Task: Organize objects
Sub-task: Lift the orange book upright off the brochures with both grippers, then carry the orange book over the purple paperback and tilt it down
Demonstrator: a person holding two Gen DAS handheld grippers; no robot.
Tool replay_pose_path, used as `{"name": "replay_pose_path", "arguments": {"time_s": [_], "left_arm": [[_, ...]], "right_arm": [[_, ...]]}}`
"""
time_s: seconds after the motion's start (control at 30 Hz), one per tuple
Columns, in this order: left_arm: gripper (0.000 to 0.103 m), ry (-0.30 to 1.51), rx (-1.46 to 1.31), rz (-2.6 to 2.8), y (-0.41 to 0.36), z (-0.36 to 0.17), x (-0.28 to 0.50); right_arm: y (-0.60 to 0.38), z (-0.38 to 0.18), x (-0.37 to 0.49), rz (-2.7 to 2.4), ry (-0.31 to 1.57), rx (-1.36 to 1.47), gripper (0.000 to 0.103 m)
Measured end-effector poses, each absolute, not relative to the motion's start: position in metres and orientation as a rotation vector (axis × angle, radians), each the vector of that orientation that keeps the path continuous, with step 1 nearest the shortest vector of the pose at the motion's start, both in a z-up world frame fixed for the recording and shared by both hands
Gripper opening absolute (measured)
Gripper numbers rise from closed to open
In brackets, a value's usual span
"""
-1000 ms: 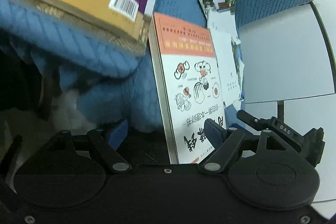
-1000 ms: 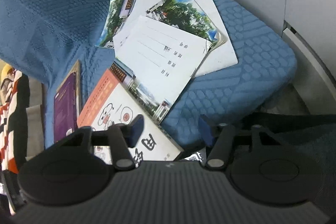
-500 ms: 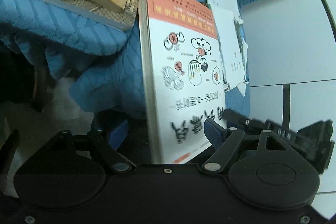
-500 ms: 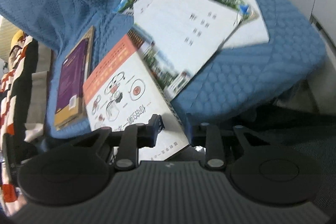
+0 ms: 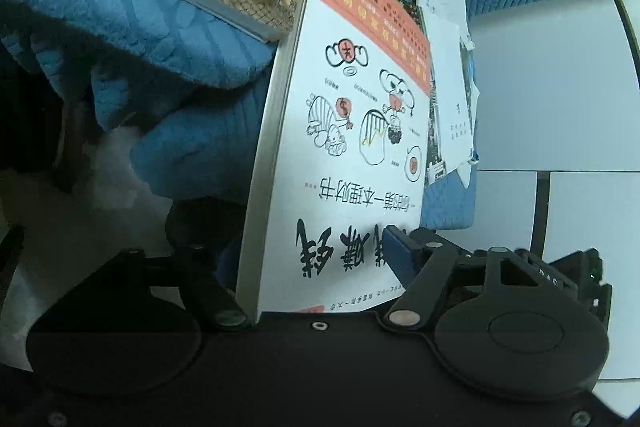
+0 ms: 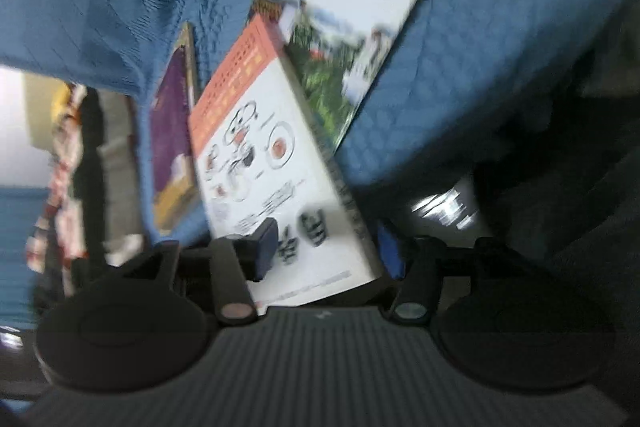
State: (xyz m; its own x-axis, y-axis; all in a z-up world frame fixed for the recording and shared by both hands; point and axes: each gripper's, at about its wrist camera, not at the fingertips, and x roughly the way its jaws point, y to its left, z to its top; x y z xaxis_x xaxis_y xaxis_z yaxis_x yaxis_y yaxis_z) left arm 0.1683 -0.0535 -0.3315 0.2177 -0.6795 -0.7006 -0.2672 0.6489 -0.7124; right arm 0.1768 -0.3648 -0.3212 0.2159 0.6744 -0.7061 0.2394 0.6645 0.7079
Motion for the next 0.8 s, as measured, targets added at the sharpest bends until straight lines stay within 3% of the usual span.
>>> {"name": "replay_pose_path", "arguments": {"time_s": [0.4,0.63,0.8], "left_arm": [[0.061,1.371,-0.924,-0.347,-0.051,-0.339,0.167],[0.049,1.317,-0.941,-0.347,-0.043,-0.318,0.16],[0.043,1.249,-0.971,-0.375,-0.032,-0.292,0.158]], "right_arm": [[-0.352,-0.343,0.179,0.347,1.406,0.964,0.059],[-0.344,-0.319,0.176,0.385,1.355,0.911,0.058],[-0.348,-0.29,0.171,0.455,1.271,0.927,0.046]]}}
